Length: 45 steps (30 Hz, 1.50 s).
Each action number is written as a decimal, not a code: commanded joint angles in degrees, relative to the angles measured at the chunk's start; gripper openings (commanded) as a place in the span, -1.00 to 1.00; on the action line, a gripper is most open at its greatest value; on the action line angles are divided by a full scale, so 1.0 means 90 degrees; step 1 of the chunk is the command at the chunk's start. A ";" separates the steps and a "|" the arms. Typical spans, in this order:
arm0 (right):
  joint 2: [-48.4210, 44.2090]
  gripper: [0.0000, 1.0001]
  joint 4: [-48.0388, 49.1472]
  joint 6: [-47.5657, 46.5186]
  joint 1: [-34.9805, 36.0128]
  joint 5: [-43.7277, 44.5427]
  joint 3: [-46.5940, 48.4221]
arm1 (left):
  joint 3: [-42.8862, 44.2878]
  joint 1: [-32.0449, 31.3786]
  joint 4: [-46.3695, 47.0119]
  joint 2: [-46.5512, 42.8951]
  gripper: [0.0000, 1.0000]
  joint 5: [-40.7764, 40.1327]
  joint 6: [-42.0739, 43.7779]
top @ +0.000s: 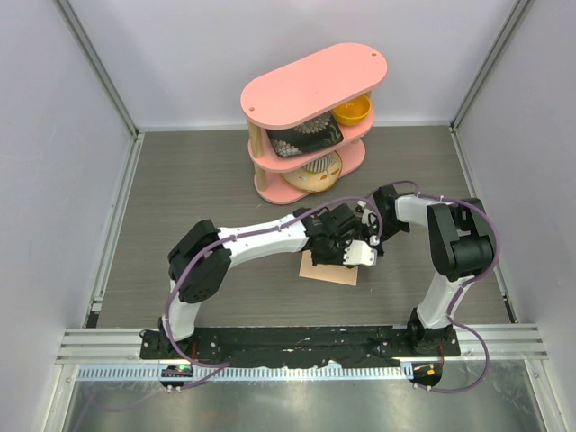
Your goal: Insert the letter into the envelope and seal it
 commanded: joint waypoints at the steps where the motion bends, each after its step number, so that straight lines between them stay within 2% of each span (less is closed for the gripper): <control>1: 0.0082 -0.98 0.0571 -0.0152 0.0061 0.1010 -0.0202 | -0.0028 -0.0027 -0.0350 -0.0086 -1.00 -0.0107 -0.0011; 7: 0.0043 -0.98 0.0581 -0.0142 0.0061 0.1019 -0.0212 | 0.0246 -0.0135 -0.0067 0.0071 -1.00 -0.0565 0.0027; 14: 0.0062 -0.98 0.0571 -0.0152 0.0061 0.1020 -0.0212 | -0.0027 -0.0194 0.0295 -0.0271 -1.00 -0.1210 0.0516; 18: 0.0043 -0.98 0.0581 -0.0142 0.0061 0.1020 -0.0212 | -0.0154 -0.0515 0.0460 -0.0203 -1.00 -0.1464 0.0798; 34: 0.0072 -0.98 0.0581 -0.0142 0.0061 0.1000 -0.0212 | 0.0334 -0.0906 0.0207 0.0324 -1.00 -0.1308 0.0721; 40: 0.0043 -0.99 0.0571 -0.0152 0.0051 0.1010 -0.0221 | 0.0530 -0.0673 0.0022 0.0452 -1.00 -0.1366 0.0711; 45: 0.0062 -0.98 0.0581 -0.0142 0.0042 0.1010 -0.0212 | 0.0014 -0.0438 -0.0047 0.0198 -1.00 -0.1454 0.1032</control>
